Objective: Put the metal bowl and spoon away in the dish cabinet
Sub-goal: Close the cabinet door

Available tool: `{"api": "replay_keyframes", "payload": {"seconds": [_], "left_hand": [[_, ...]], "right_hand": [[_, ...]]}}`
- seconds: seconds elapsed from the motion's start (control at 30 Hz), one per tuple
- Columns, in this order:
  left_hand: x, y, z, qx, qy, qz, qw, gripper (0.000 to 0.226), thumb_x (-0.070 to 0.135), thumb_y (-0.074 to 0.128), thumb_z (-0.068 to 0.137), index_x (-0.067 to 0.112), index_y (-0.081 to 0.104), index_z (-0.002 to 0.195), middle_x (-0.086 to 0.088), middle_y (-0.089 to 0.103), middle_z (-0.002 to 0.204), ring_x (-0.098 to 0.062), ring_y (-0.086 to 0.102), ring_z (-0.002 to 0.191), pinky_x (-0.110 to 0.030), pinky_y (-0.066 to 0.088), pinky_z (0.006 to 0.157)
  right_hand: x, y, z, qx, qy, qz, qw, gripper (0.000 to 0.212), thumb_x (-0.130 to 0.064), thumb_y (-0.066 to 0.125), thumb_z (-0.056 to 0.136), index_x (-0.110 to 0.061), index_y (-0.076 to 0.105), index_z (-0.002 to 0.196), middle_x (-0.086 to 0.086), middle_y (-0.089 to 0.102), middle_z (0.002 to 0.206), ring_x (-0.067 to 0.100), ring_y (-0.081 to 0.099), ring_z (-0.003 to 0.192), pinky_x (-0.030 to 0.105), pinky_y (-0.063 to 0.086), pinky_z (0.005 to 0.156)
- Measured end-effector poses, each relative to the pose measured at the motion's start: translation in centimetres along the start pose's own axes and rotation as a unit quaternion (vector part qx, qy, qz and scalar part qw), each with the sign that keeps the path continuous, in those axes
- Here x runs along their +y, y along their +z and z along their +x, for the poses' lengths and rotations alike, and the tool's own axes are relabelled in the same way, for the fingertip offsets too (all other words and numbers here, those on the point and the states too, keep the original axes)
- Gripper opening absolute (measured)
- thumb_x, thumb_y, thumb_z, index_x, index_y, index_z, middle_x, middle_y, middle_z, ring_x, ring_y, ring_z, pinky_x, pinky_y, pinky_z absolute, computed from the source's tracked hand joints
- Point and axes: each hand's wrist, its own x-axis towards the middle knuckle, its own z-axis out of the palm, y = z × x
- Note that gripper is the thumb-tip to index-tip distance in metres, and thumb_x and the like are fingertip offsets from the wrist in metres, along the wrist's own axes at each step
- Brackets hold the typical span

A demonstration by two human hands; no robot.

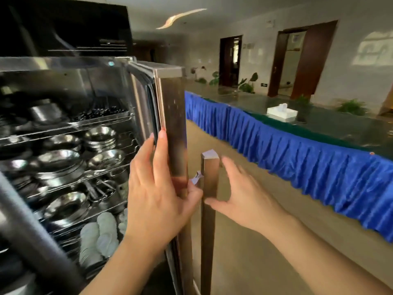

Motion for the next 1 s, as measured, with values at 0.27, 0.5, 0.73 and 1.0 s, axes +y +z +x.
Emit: {"api": "replay_keyframes", "payload": {"seconds": [0.27, 0.5, 0.73, 1.0], "left_hand": [[-5.6, -8.5, -2.1, 0.007, -0.06, 0.128, 0.99, 0.102, 0.056, 0.062, 0.087, -0.003, 0.017, 0.156, -0.026, 0.042, 0.144, -0.037, 0.04, 0.132, -0.049, 0.043, 0.106], [-11.4, -14.2, -3.1, -0.011, -0.133, 0.255, 0.958, 0.099, 0.035, 0.076, 0.081, 0.001, 0.02, 0.156, -0.017, 0.046, 0.14, -0.031, 0.045, 0.128, -0.042, 0.041, 0.108], [-18.3, -17.6, -3.8, -0.012, -0.198, 0.32, 0.927, 0.07, 0.036, 0.055, 0.092, 0.002, 0.035, 0.15, -0.018, 0.057, 0.126, -0.033, 0.053, 0.115, -0.047, 0.05, 0.093], [-28.6, -18.5, -3.9, 0.013, -0.206, 0.323, 0.924, 0.064, 0.027, 0.053, 0.101, 0.008, 0.025, 0.155, -0.013, 0.057, 0.129, -0.027, 0.054, 0.117, -0.043, 0.048, 0.098]], "right_hand": [[-7.8, 7.1, 2.3, -0.146, -0.075, 0.199, 0.966, 0.057, -0.041, 0.079, 0.081, -0.036, 0.051, 0.13, -0.013, 0.067, 0.119, 0.01, 0.064, 0.105, 0.025, 0.054, 0.084], [-15.0, 12.7, 4.5, -0.202, -0.145, 0.277, 0.928, 0.057, -0.047, 0.079, 0.077, -0.034, 0.053, 0.126, -0.01, 0.068, 0.122, 0.011, 0.065, 0.108, 0.038, 0.057, 0.092], [-22.7, 18.1, 7.5, -0.237, -0.155, 0.291, 0.914, 0.028, -0.051, 0.076, 0.074, -0.029, 0.062, 0.083, -0.01, 0.067, 0.078, 0.011, 0.067, 0.074, 0.044, 0.061, 0.075], [-29.9, 25.0, 11.9, -0.346, -0.158, 0.344, 0.859, 0.021, -0.04, 0.073, 0.079, -0.02, 0.065, 0.077, -0.009, 0.062, 0.064, 0.011, 0.063, 0.064, 0.041, 0.058, 0.076]]}}
